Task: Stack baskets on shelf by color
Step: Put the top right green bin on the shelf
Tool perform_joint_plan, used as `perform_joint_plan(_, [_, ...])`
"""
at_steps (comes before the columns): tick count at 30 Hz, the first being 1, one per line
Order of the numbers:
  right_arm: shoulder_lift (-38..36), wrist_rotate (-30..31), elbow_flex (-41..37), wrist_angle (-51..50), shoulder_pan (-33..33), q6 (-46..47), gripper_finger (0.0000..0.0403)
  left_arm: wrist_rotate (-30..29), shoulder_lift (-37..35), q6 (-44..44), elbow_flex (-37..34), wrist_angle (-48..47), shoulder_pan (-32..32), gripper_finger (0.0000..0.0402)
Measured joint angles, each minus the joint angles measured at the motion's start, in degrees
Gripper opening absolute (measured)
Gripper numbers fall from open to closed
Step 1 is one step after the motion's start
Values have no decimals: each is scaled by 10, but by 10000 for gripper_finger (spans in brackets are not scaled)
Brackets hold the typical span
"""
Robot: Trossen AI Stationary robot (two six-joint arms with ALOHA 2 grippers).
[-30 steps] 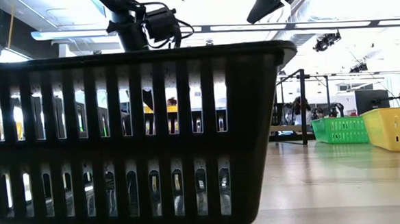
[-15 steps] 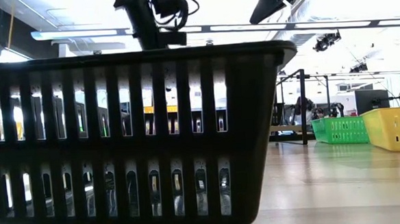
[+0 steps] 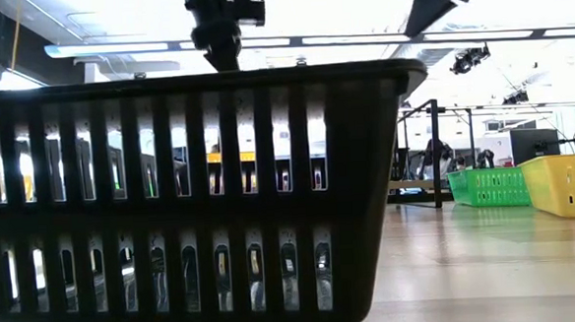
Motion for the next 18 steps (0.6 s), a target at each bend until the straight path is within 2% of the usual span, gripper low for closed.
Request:
perform_joint_plan(3, [-16,-3,0,-32,-28,25,69,45,-26,-11,1,1,-15,177])
perform_joint_plan(6, [-28,-26,0,-68,-63,44,69,47,-52,-30,1,3,-30,177])
perform_joint_plan(13, [-33,-157,0,-141,-141,57,69,45,-108,-97,1,-3,-46,177])
perform_joint_plan(18, [-32,-238,0,-163,-176,24,69,45,-137,-118,1,-4,-66,176])
